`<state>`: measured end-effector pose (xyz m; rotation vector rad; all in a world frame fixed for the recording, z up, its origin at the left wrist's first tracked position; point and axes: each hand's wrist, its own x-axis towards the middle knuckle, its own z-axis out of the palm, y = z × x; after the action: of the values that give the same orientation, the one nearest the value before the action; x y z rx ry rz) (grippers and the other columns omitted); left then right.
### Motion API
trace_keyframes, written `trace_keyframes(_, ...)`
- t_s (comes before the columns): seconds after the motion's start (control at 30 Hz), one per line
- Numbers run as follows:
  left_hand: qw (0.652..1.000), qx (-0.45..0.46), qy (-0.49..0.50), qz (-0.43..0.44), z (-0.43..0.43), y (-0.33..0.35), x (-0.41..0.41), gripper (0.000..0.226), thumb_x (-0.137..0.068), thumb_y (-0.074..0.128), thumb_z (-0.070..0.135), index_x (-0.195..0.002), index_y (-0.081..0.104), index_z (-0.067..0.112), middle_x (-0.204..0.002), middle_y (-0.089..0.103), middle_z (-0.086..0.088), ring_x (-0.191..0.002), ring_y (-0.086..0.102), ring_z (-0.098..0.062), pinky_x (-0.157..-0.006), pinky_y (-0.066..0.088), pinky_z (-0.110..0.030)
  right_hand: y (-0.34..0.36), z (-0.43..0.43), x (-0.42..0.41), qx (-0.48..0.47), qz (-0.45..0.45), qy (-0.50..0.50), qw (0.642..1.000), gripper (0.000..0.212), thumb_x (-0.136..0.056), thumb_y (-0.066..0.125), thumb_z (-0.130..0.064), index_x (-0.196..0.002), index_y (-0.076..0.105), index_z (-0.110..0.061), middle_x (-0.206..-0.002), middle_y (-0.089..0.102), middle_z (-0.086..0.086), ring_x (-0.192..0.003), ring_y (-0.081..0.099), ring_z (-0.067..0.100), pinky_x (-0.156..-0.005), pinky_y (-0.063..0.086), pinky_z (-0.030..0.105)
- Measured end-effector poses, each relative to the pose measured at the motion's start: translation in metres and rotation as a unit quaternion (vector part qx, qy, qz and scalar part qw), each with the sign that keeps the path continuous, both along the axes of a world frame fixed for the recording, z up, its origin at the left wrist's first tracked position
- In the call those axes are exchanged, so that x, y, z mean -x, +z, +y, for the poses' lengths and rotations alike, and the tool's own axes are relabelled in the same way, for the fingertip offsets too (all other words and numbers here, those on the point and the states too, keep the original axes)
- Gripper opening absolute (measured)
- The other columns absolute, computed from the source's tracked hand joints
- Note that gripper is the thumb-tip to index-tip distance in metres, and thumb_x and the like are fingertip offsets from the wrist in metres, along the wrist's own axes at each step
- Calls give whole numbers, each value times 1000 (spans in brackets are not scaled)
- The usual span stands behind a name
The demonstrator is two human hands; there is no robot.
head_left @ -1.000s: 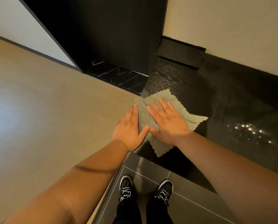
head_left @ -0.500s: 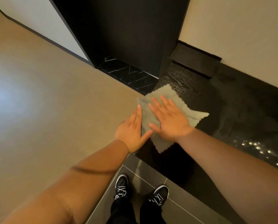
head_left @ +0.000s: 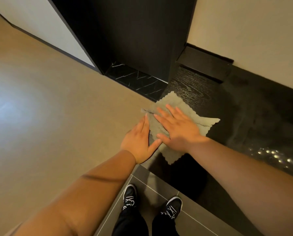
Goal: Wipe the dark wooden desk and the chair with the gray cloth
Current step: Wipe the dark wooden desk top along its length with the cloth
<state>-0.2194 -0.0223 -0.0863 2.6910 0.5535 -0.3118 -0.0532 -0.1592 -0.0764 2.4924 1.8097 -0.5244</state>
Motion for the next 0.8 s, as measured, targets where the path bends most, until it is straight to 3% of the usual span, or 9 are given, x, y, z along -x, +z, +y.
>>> trace_keyframes(0.13,1000,-5,1,9,-1,3,0,107,-93,14,85,-167,-8,10,-176,2,-11,-159,21,-26,-124,34,-45,5,-17,-5,11,6,34,999,79,-101,22,-73,-167,5,-32,-175,-13,-10,-159,-22,16,-131,-3,45)
trace_keyframes(0.33,1000,-2,-2,5,0,3,0,106,-93,18,83,-167,-10,11,-176,2,-9,-159,20,-26,-124,34,-44,5,41,-31,10,-2,-104,995,75,-104,16,-68,-168,3,-30,-176,-9,-6,-160,-18,24,-129,-12,45)
trace_keyframes(0.5,1000,21,14,-1,0,4,1,114,-91,22,88,-166,-12,9,-175,13,-11,-152,35,-24,-119,38,-40,5,4,15,11,2,-48,999,69,-105,19,-66,-166,2,-38,-175,-13,-10,-159,-21,20,-129,-11,45)
trace_keyframes(0.57,999,33,22,0,1,5,0,115,-89,23,88,-166,-12,10,-175,11,-10,-153,33,-24,-120,34,-40,7,-19,18,15,17,-46,999,70,-104,20,-70,-166,6,-40,-175,-12,-12,-160,-19,18,-130,-9,45)
trace_keyframes(0.67,999,39,11,-7,1,2,1,107,-94,29,79,-167,-9,11,-177,0,-8,-159,20,-24,-123,28,-40,7,-39,1,32,-6,-109,994,75,-101,16,-73,-167,6,-38,-175,-11,-11,-160,-17,18,-130,-9,44)
trace_keyframes(0.8,999,35,3,-8,3,-2,1,101,-97,28,75,-167,-6,10,-177,3,-9,-160,17,-24,-124,28,-40,6,-31,-1,55,-35,-235,970,74,-102,12,-70,-167,-3,-36,-174,-17,-8,-160,-20,21,-130,-8,47)
